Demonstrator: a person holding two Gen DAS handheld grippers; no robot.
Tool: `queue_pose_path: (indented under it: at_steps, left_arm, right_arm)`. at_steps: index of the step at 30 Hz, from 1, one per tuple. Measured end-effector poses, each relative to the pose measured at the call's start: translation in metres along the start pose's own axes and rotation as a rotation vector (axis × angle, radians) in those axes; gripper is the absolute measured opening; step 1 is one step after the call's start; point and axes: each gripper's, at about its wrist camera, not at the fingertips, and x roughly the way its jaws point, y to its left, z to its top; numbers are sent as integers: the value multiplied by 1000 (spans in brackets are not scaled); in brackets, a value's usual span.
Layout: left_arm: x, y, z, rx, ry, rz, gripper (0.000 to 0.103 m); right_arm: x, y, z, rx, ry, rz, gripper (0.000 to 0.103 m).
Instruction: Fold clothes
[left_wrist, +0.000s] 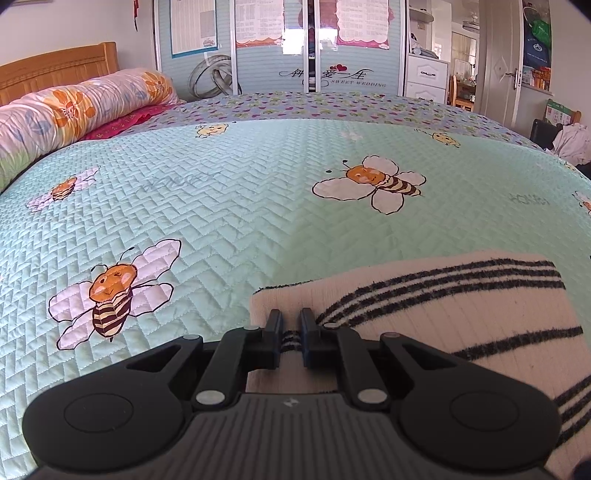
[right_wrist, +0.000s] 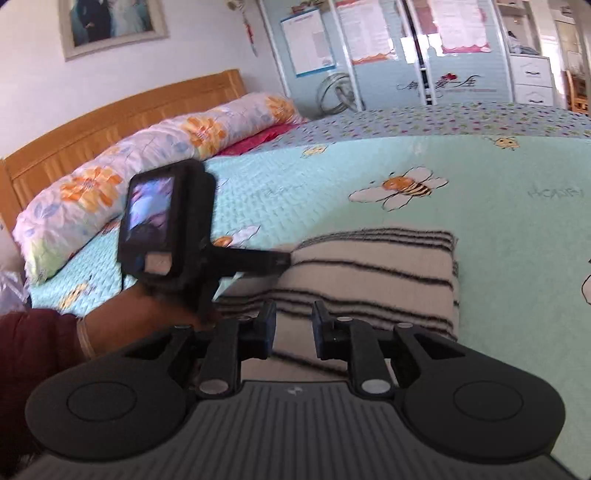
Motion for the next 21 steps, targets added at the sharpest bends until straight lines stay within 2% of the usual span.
queue_pose_path:
  at_steps: [2, 3, 5, 7, 9, 11, 15, 18, 21]
  left_arm:
    - [0, 0, -1, 1, -1, 1, 10]
    - [0, 0, -1, 1, -2, 2, 10]
    - [0, 0, -1, 2, -1, 2, 10]
    - [-1, 0, 0, 3, 0, 1, 10]
    - [-1, 1, -1, 1, -2, -2, 10]
    - [0, 1, -1, 0, -2, -2, 10]
    - [0, 0, -1, 6, -4, 4, 10]
    - [-1, 0, -2, 13, -6, 8, 10]
    - [0, 0, -2, 13, -3, 6, 10]
  right_arm:
    - [17, -4, -27, -50, 22, -1, 23]
    - [18, -1, -37, -117, -15, -13, 23]
    - [18, 10, -34, -171, -7, -52, 23]
    - [17, 10, -22, -145, 29, -45, 23]
    - [5, 4, -10, -67, 38, -19, 23]
    - [-13, 7, -2, -46, -9, -2, 24]
    - [-8, 2, -18, -70, 48, -19, 24]
    - [-3, -6, -40, -98, 7, 6, 23]
    - [-5, -4, -20, -68, 61, 17, 24]
